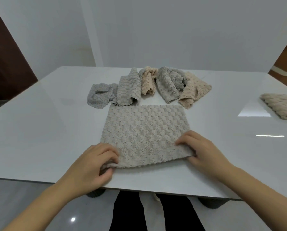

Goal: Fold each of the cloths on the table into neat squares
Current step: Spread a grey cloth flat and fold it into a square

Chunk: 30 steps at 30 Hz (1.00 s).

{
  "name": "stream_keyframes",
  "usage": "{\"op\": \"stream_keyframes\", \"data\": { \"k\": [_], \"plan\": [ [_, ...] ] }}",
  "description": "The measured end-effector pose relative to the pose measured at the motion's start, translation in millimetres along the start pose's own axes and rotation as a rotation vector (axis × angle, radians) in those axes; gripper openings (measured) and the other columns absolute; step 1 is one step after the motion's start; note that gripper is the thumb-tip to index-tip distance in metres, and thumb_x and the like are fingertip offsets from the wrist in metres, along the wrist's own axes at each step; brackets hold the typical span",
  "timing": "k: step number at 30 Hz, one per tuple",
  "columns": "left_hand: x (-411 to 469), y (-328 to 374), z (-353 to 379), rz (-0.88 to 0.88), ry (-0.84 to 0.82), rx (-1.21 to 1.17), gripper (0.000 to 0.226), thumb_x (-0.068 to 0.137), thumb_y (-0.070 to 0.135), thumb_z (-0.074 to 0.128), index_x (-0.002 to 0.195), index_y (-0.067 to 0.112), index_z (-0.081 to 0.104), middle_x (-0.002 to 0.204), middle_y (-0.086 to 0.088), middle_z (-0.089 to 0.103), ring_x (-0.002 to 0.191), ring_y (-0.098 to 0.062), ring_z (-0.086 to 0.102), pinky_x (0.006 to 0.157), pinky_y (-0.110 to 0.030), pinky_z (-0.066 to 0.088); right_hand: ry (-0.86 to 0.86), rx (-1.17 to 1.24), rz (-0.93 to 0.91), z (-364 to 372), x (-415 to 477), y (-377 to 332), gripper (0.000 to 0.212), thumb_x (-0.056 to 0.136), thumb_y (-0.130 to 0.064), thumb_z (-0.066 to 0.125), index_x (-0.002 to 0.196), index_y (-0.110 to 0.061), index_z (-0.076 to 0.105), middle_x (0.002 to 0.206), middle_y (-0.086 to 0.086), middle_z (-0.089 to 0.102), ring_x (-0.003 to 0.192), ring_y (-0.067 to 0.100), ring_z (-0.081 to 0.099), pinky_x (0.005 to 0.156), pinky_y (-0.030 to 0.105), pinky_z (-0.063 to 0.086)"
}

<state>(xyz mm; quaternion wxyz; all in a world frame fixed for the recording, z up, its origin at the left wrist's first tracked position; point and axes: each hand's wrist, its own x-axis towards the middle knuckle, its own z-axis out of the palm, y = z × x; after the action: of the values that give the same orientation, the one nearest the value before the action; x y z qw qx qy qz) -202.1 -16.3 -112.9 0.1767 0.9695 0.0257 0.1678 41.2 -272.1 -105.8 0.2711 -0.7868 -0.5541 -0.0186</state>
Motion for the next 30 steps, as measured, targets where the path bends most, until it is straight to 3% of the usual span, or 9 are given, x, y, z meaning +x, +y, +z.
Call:
{"op": "stream_keyframes", "data": {
  "k": [3, 7, 10, 12, 15, 18, 22, 25, 30],
  "plan": [
    [-5.7, -6.8, -6.5, -0.141, 0.076, -0.140, 0.014, 0.078, 0.032, 0.058, 0.088, 0.029, 0.067, 0.107, 0.024, 0.063, 0.102, -0.001, 0.060, 0.084, -0.023, 0.045, 0.030, 0.173, 0.104, -14.8, -3.7, 10.8, 0.034, 0.072, 0.005, 0.071, 0.095, -0.020, 0.066, 0.090, -0.016, 0.066, 0.088, 0.001, 0.061, 0.077, 0.011, 0.043],
    [-10.3, -9.2, -16.5, -0.426, 0.180, -0.329, 0.008, 0.077, 0.040, 0.073, 0.083, 0.037, 0.070, 0.088, 0.017, 0.071, 0.083, -0.003, 0.065, 0.073, -0.014, 0.045, -0.003, 0.377, 0.209, -24.8, -6.0, 16.1, 0.019, 0.082, -0.001, 0.073, 0.085, -0.019, 0.071, 0.080, -0.011, 0.071, 0.077, 0.007, 0.065, 0.071, 0.016, 0.046],
    [-8.0, -6.1, -19.1, -0.521, 0.215, -0.515, 0.011, 0.082, 0.021, 0.078, 0.076, 0.027, 0.071, 0.077, 0.006, 0.072, 0.075, -0.008, 0.067, 0.068, -0.012, 0.046, -0.032, 0.481, 0.232, -30.2, -6.6, 17.9, 0.016, 0.089, -0.014, 0.067, 0.074, -0.009, 0.066, 0.066, 0.003, 0.061, 0.062, 0.014, 0.053, 0.064, 0.029, 0.041],
    [-3.8, -3.2, -21.4, -0.546, 0.255, -0.611, 0.022, 0.086, 0.003, 0.068, 0.071, 0.019, 0.072, 0.072, 0.002, 0.073, 0.068, -0.005, 0.067, 0.063, -0.010, 0.048, -0.030, 0.559, 0.248, -34.0, -6.3, 14.8, 0.024, 0.088, -0.023, 0.061, 0.071, -0.007, 0.063, 0.063, 0.001, 0.055, 0.062, 0.008, 0.049, 0.061, 0.024, 0.038],
    [8.8, -3.3, -23.4, -0.580, 0.323, -0.669, 0.026, 0.090, 0.004, 0.061, 0.069, 0.015, 0.072, 0.065, -0.003, 0.070, 0.059, -0.005, 0.062, 0.057, -0.011, 0.047, 0.026, 0.685, 0.304, -35.9, 1.2, 9.5, 0.021, 0.087, -0.023, 0.058, 0.073, -0.012, 0.069, 0.066, -0.004, 0.063, 0.064, 0.005, 0.056, 0.062, 0.017, 0.044],
    [32.3, -12.2, -21.4, -0.598, 0.369, -0.650, 0.033, 0.094, 0.011, 0.059, 0.062, 0.015, 0.066, 0.058, 0.005, 0.060, 0.056, -0.006, 0.051, 0.053, -0.014, 0.042, 0.094, 0.623, 0.373, -30.7, 20.6, 16.8, 0.021, 0.092, -0.016, 0.062, 0.073, -0.008, 0.065, 0.054, -0.013, 0.052, 0.053, 0.001, 0.045, 0.053, 0.015, 0.036],
    [72.5, -38.5, -11.1, -0.658, 0.390, -0.497, 0.034, 0.093, 0.028, 0.060, 0.064, 0.012, 0.054, 0.055, 0.006, 0.047, 0.059, -0.015, 0.043, 0.058, -0.030, 0.037, 0.161, 0.507, 0.497, -19.7, 53.7, 36.3, 0.025, 0.094, -0.017, 0.059, 0.080, 0.003, 0.060, 0.063, 0.003, 0.053, 0.057, 0.012, 0.045, 0.058, 0.030, 0.038],
    [99.1, -50.1, -2.0, -0.729, 0.387, -0.326, 0.034, 0.093, 0.028, 0.055, 0.064, 0.009, 0.051, 0.059, -0.006, 0.056, 0.060, -0.023, 0.050, 0.060, -0.035, 0.042, 0.168, 0.404, 0.573, -13.1, 78.3, 46.8, 0.025, 0.093, -0.021, 0.055, 0.075, -0.002, 0.058, 0.066, 0.007, 0.057, 0.060, 0.017, 0.050, 0.061, 0.033, 0.041],
    [128.8, -58.4, 9.9, -0.800, 0.300, -0.057, 0.030, 0.094, 0.030, 0.047, 0.068, 0.016, 0.053, 0.070, -0.004, 0.061, 0.072, -0.027, 0.057, 0.058, -0.034, 0.039, 0.119, 0.079, 0.607, -1.7, 102.7, 52.9, 0.025, 0.093, -0.017, 0.050, 0.070, -0.009, 0.051, 0.070, 0.007, 0.056, 0.070, 0.023, 0.050, 0.060, 0.032, 0.034]
  ]
}}
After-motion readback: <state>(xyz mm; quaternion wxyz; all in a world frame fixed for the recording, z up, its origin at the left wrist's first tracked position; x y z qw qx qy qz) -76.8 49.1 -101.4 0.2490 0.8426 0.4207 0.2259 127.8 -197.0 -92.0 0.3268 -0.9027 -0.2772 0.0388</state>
